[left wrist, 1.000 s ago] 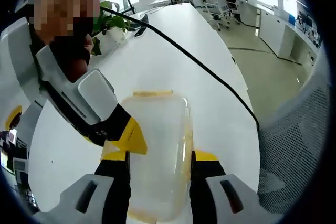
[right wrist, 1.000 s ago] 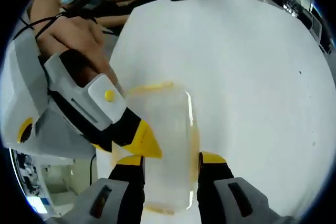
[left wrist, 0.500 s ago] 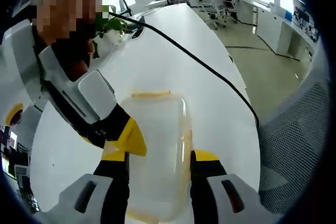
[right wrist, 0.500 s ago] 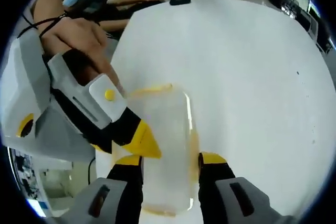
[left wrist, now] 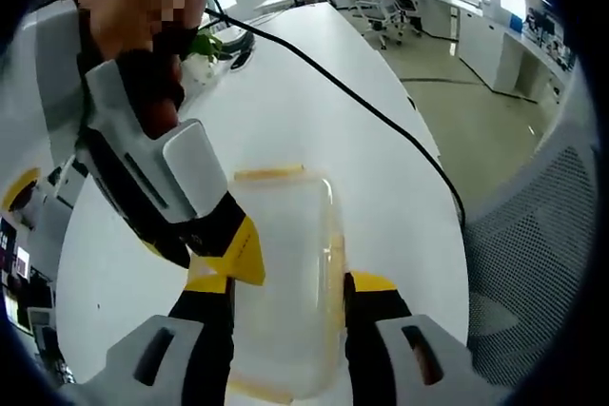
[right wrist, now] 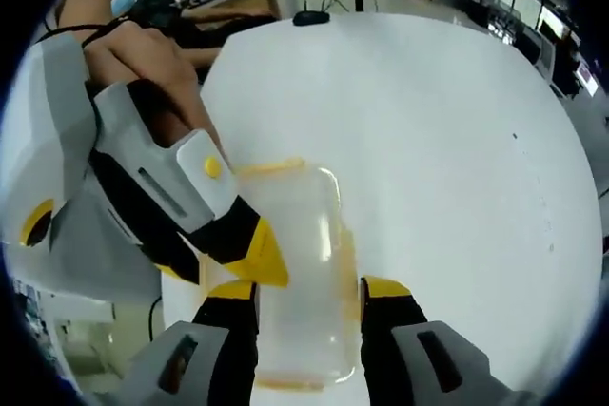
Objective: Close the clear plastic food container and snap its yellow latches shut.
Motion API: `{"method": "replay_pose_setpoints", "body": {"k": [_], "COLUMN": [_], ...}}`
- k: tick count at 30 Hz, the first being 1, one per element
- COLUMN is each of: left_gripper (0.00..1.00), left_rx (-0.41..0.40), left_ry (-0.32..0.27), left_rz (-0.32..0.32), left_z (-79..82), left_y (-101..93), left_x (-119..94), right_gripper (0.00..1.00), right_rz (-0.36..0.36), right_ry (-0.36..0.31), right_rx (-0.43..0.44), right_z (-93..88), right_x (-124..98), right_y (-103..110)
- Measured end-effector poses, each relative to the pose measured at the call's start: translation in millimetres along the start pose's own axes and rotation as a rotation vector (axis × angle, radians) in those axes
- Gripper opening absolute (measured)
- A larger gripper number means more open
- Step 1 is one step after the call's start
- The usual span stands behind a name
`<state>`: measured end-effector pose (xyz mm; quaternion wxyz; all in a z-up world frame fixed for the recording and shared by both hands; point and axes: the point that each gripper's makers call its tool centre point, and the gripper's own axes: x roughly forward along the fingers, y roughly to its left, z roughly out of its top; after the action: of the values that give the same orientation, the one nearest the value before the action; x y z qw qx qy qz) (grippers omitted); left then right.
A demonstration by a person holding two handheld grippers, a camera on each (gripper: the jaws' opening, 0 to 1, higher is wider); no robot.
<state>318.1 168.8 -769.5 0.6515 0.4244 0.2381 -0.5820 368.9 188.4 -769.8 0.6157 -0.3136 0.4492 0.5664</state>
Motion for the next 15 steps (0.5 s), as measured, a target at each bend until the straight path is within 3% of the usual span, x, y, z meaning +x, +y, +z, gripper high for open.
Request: {"method": "replay_pose_setpoints", "body": {"k": [15], "left_gripper": [0.52], "left_rx": [0.002], "left_ry": [0.008], "left_rz": [0.006], "left_z": [-2.3], "left_y": [5.5], "left_x": [-9.0], "right_gripper": [0.47], "right_rz": [-0.118], "right_ry": [-0.006], "right_rx": [-0.038], "right_z": [-6.9], "right_x": [-15.7], "right_y": [-5.2]}}
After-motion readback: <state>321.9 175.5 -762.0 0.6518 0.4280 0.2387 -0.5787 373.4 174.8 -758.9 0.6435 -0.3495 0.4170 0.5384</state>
